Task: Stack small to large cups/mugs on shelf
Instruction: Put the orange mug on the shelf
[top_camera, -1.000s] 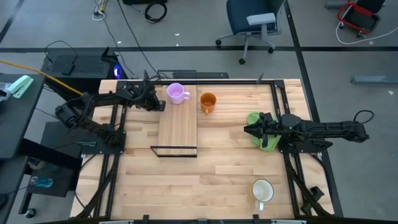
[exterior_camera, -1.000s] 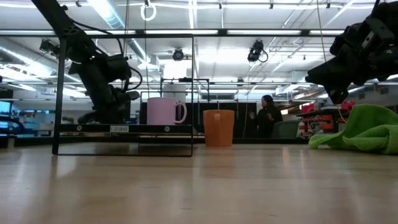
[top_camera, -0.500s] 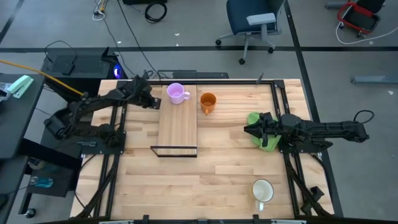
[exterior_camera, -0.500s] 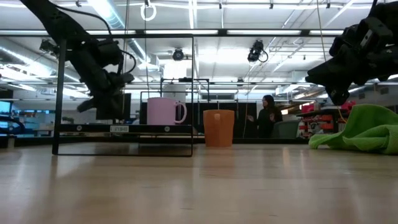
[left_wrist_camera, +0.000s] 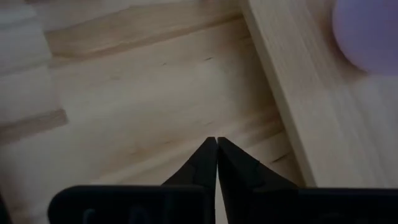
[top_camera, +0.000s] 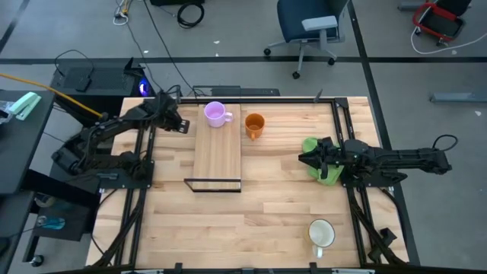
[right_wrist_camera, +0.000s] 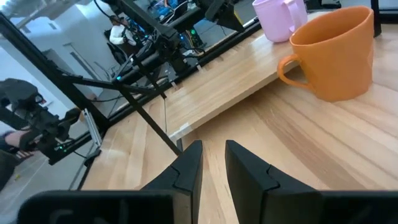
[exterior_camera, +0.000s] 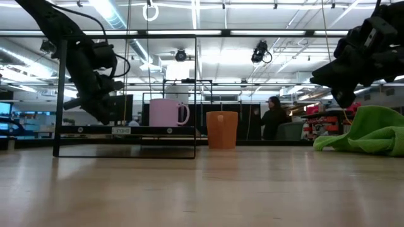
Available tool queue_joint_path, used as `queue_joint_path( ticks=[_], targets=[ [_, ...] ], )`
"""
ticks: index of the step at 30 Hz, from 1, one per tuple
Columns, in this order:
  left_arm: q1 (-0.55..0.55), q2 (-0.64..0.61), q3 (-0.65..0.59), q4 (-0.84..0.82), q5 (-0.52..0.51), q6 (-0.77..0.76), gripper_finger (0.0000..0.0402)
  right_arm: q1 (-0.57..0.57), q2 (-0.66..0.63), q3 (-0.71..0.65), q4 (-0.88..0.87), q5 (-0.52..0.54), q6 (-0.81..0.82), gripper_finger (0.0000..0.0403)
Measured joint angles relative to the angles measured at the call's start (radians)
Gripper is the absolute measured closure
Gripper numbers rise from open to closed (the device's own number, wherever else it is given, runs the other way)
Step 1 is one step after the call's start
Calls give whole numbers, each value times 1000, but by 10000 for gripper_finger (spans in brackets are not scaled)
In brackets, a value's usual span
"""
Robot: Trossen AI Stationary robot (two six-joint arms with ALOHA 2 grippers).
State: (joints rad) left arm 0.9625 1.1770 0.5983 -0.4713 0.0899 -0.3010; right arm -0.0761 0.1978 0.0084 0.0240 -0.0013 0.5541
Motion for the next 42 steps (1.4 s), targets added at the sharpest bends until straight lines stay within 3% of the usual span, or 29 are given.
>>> queue_joint_path(
  ticks=[16,24,33,42],
  targets=[
    [79,0,0,17,0,62,377,-1,0,4,27,118,132,326],
    [79,0,0,45,0,78,385,-76,46,219,-4,137,62,326],
    [78,0,0,46,1,80,375,-295,410,659,-320,156,-111,326],
    [78,0,0,45,1,80,384,-522,938,1244,-816,-25,-284,326]
  ],
)
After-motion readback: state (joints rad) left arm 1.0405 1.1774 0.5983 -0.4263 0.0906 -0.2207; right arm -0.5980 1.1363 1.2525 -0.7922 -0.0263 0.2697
